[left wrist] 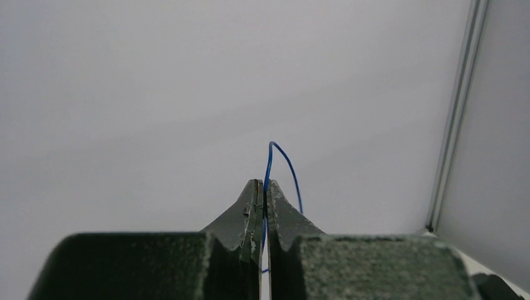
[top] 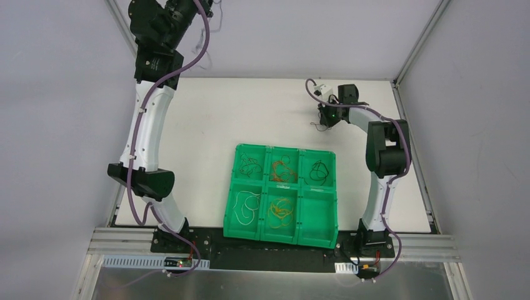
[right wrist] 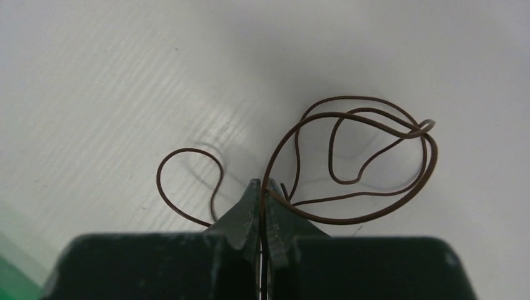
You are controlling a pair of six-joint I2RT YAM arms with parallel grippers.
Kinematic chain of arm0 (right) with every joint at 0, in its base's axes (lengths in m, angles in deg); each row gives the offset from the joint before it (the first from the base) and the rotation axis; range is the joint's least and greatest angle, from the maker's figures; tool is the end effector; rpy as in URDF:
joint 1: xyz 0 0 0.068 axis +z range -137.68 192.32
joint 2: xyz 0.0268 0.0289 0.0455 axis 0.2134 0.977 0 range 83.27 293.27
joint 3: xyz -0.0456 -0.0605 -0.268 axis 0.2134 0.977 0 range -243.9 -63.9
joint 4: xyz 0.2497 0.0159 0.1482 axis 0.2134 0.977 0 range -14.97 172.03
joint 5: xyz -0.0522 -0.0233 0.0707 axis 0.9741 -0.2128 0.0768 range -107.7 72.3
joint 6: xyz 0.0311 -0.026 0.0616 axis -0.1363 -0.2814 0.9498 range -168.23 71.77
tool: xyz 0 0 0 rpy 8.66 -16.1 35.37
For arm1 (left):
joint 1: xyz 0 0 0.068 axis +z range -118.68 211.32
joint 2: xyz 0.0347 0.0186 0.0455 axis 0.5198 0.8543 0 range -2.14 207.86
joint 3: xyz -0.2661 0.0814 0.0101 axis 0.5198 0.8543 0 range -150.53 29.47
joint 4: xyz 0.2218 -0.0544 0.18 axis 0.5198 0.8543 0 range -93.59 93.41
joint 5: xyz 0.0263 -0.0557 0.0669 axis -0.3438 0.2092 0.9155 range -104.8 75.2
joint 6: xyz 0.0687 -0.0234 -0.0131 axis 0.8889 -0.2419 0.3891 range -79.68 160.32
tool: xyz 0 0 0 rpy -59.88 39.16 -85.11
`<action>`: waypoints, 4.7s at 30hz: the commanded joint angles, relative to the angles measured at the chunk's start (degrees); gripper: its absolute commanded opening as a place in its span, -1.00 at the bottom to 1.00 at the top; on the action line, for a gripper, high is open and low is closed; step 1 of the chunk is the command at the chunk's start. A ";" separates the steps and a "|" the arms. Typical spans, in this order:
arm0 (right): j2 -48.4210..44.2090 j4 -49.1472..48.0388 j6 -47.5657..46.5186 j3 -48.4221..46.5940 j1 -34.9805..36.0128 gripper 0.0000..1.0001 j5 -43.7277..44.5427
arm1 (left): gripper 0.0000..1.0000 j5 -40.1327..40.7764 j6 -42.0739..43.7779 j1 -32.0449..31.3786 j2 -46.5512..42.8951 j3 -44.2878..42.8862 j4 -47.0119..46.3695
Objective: Untangle the cables
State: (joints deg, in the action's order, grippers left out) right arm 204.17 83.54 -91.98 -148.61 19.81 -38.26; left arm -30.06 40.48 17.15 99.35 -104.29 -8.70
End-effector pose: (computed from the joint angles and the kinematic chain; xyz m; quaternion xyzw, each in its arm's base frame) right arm 0.5033 0.0880 0.1378 -0.4546 0.7890 0.0386 0.4114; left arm 0.3657 -0.1090 0.6570 0.1729 0.4211 -0.1668 0.8746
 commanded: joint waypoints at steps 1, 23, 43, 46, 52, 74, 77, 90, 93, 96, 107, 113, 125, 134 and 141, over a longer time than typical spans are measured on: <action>-8.11 4.57 7.33 -3.05 0.07 -1.00 -6.95 | -1.00 -7.83 -3.89 0.34 -7.46 7.46 -1.58; -29.86 16.92 26.89 -9.02 -0.09 -1.00 -29.99 | -1.00 -9.83 -8.49 0.29 -14.87 32.16 -1.93; -37.49 24.40 16.47 17.65 1.92 -0.72 -27.39 | -1.00 -10.57 -8.61 0.29 -14.49 34.06 -0.97; -36.53 28.27 14.24 16.52 1.91 -0.44 -27.22 | -1.00 -10.66 -8.11 0.29 -14.39 33.60 -0.14; -38.88 32.00 11.70 14.64 1.42 0.19 -25.10 | -1.00 -10.97 -8.27 0.29 -13.87 33.26 0.09; -42.12 16.81 24.54 11.21 3.85 0.56 -23.81 | -1.00 -29.98 -13.79 -5.53 -14.22 29.38 1.49; -44.41 15.82 27.86 10.82 3.40 0.58 -19.33 | -1.00 -31.75 -12.33 -10.12 -16.12 29.90 1.67; -51.61 14.31 41.16 11.01 -11.36 0.89 -8.43 | -1.00 -33.54 -15.67 -27.97 -18.55 29.75 1.91; -53.23 13.70 41.95 11.09 -12.75 0.90 -8.82 | -1.00 -32.50 -16.15 -32.33 -18.36 31.06 1.85; -54.99 13.27 42.07 11.53 -12.93 0.92 -8.10 | -1.00 -30.90 -16.12 -35.74 -18.43 33.73 1.65; -61.57 12.64 41.25 17.28 -13.11 0.95 -8.22 | -1.00 -29.10 -16.69 -44.59 -18.46 40.45 4.13; -63.77 13.01 41.36 18.76 -13.11 0.97 -9.52 | -1.00 -27.35 -17.25 -44.81 -19.15 44.09 4.83; -63.68 14.61 39.28 18.53 -13.11 0.98 -9.95 | -1.00 -22.63 -7.61 -44.29 -17.65 51.87 7.39; -62.68 15.74 37.49 18.57 -13.11 0.99 -9.96 | -1.00 -22.34 -4.27 -44.12 -15.85 56.19 5.80; -62.10 16.33 36.55 18.61 -13.11 0.99 -9.72 | -1.00 -28.24 -5.09 -45.65 -15.36 59.57 5.27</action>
State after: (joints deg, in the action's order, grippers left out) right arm 142.06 99.37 -54.05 -129.66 6.93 -47.11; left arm -52.97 34.80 -27.59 84.11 -46.95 -1.22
